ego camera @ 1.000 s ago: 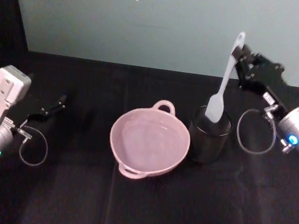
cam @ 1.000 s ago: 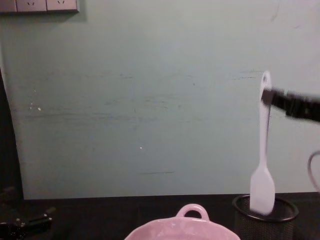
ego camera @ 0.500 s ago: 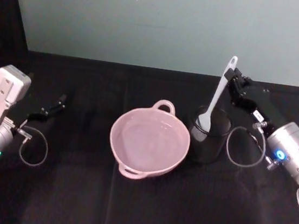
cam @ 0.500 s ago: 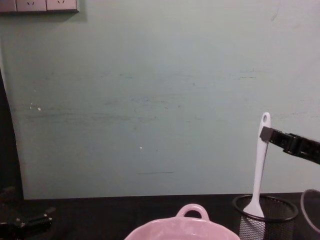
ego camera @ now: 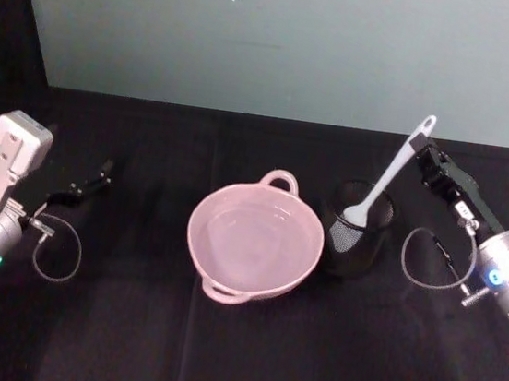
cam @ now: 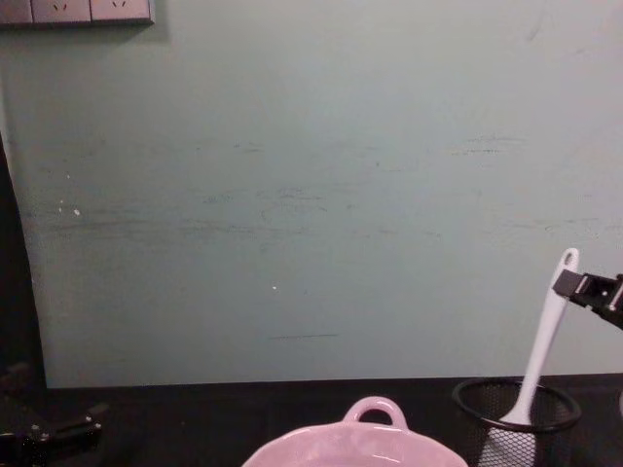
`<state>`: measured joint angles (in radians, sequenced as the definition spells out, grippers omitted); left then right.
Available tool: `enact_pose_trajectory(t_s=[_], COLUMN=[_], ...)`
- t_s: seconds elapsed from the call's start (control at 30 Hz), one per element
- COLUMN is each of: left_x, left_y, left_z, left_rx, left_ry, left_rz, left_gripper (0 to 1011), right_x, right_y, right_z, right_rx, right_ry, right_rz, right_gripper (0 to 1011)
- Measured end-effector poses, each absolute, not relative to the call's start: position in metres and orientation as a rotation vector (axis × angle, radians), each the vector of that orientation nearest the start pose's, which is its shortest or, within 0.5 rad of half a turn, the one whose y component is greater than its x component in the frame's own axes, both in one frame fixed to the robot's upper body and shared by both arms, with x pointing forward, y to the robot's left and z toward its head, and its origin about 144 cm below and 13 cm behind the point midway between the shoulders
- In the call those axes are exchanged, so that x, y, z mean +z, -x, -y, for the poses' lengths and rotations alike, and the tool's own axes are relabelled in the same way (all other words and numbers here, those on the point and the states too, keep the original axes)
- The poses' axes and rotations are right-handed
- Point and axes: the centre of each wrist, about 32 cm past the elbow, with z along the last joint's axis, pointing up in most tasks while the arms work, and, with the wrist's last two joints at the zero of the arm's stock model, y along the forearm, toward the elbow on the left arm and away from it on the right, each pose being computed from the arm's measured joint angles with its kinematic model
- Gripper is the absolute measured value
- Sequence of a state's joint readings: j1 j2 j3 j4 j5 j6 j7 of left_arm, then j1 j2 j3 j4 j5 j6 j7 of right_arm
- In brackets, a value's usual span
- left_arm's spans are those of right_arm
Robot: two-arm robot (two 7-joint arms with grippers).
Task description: Use the one hand to pick up the spoon and stir the clear water in the bowl.
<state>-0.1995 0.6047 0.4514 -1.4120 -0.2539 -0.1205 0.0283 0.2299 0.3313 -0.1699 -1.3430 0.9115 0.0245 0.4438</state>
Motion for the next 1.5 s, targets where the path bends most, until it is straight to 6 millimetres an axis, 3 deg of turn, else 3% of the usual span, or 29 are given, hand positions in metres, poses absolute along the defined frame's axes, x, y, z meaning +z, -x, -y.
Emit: enact_pose_trajectory(t_s=[0.3,0.6,0.97,1.2,1.3,1.5], left_x=[1.14,1.14,1.14,1.14,1.14,1.14], left_y=[-0.489,-0.489,-0.489,-0.489,-0.489,-0.489], left_z=[-0.31,-0.31,-0.31,-0.31,-0.31,-0.31], left_rx=[1.248,1.248,1.248,1.248,1.248,1.248], left_ry=[-0.304,-0.305,-0.305,-0.304,-0.304,-0.305], left_rz=[0.285,0.285,0.285,0.285,0.285,0.285], left_gripper=[1011,1011,1011,1011,1011,1011], right_x=[1.149,1.151,1.165,1.181,1.191,1.2], right_y=[-0.517,-0.516,-0.485,-0.465,-0.456,-0.452], right_z=[0.303,0.304,0.305,0.316,0.329,0.35], right_rx=[-1.03,-1.034,-1.024,-1.014,-1.031,-1.068], right_ry=[-0.5,-0.489,-0.449,-0.422,-0.388,-0.263], right_rz=[-0.413,-0.407,-0.429,-0.442,-0.472,-0.545], right_gripper=[338,643,969,1003,1003,1003])
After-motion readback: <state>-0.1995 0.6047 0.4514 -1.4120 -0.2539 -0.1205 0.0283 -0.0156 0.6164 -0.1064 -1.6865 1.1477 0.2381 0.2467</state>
